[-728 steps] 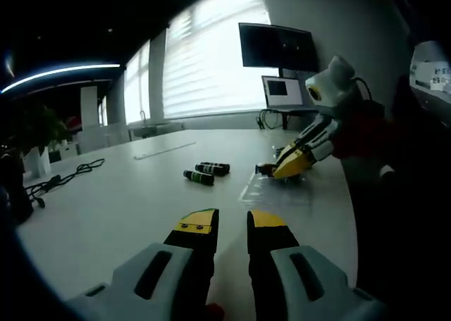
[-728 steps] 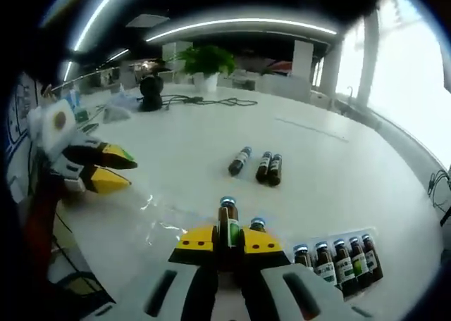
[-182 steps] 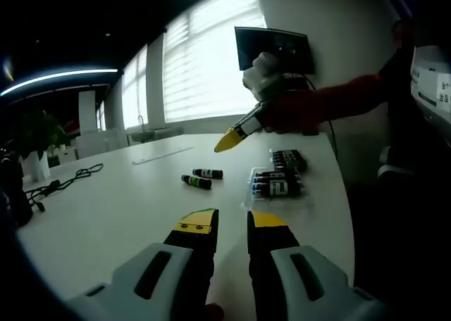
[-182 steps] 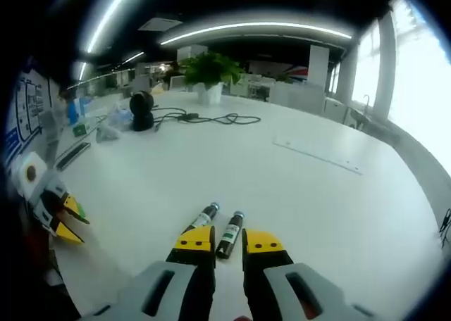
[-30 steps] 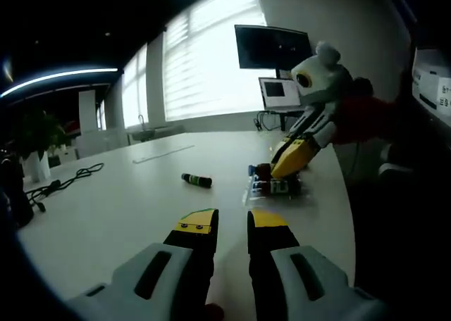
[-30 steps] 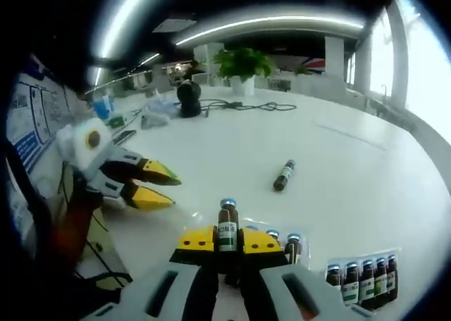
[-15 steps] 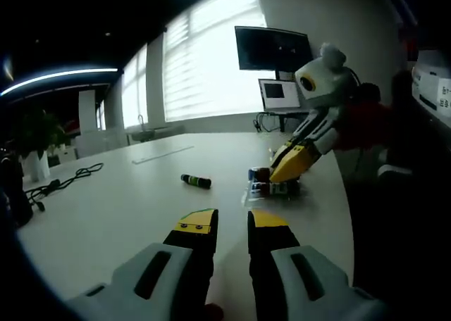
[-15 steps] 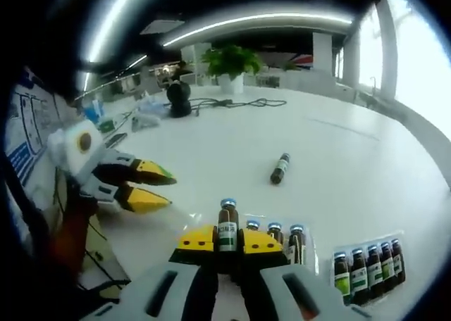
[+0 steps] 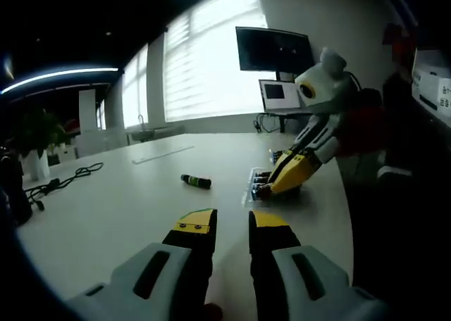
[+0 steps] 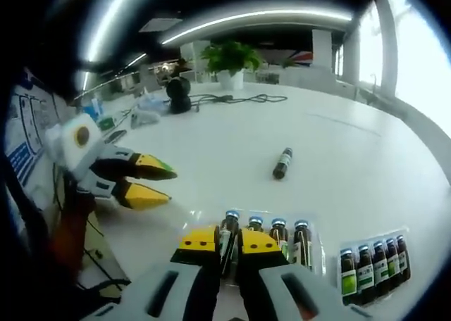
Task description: Grip medicine bottles put into box
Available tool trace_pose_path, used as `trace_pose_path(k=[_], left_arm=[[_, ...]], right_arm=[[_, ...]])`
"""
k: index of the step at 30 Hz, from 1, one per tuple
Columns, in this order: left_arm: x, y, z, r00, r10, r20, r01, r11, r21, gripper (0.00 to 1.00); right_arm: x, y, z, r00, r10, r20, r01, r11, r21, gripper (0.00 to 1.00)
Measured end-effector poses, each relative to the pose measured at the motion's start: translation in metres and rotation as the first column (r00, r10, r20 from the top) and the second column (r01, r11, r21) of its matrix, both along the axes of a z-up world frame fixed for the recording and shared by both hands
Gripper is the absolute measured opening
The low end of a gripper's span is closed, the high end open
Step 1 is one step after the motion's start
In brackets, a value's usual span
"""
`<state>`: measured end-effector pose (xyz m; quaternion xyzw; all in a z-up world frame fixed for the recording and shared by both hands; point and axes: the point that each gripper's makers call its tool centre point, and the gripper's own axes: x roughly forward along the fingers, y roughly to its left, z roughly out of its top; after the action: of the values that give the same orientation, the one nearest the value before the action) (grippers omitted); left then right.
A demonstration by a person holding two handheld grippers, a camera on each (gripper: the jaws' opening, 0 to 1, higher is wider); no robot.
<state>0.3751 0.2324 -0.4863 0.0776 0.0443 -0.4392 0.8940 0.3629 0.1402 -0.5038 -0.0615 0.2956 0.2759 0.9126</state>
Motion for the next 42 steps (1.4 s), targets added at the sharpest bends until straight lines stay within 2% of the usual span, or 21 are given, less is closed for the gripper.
trace_pose_path(k=[7, 10, 13, 17, 30, 42], left_arm=[[0.0, 0.001, 0.0, 1.0, 0.002, 0.001, -0.002, 1.0, -0.001, 0.12], [0.0, 0.0, 0.0, 1.0, 0.0, 0.001, 0.0, 1.0, 0.002, 0.12], [0.0, 0.001, 0.0, 1.0, 0.001, 0.0, -0.001, 1.0, 0.003, 0.12], [0.0, 0.001, 0.0, 1.0, 0.002, 0.001, -0.002, 1.0, 0.003, 0.12], [0.0, 0.002, -0.001, 1.0, 0.003, 0.001, -0.003, 1.0, 0.005, 0.12], [0.0, 0.001, -0.002, 1.0, 0.003, 0.002, -0.003, 1.0, 0.007, 0.12]], right_arm=[[0.001, -0.003, 0.009, 1.0, 0.012, 0.016, -0.013, 1.0, 0.015, 0.05], [-0.004, -0.001, 0.015, 0.998, 0.06, 0.016, -0.06, 0.998, 0.023, 0.05], [-0.009, -0.003, 0.009, 0.995, 0.095, -0.018, -0.095, 0.995, -0.023, 0.04], [-0.01, 0.0, 0.004, 0.994, 0.112, 0.013, -0.111, 0.992, -0.067, 0.04], [-0.01, 0.002, -0.003, 0.994, 0.109, -0.026, -0.111, 0.989, -0.096, 0.02], [-0.011, 0.002, -0.005, 0.994, 0.108, -0.029, -0.111, 0.988, -0.109, 0.02]])
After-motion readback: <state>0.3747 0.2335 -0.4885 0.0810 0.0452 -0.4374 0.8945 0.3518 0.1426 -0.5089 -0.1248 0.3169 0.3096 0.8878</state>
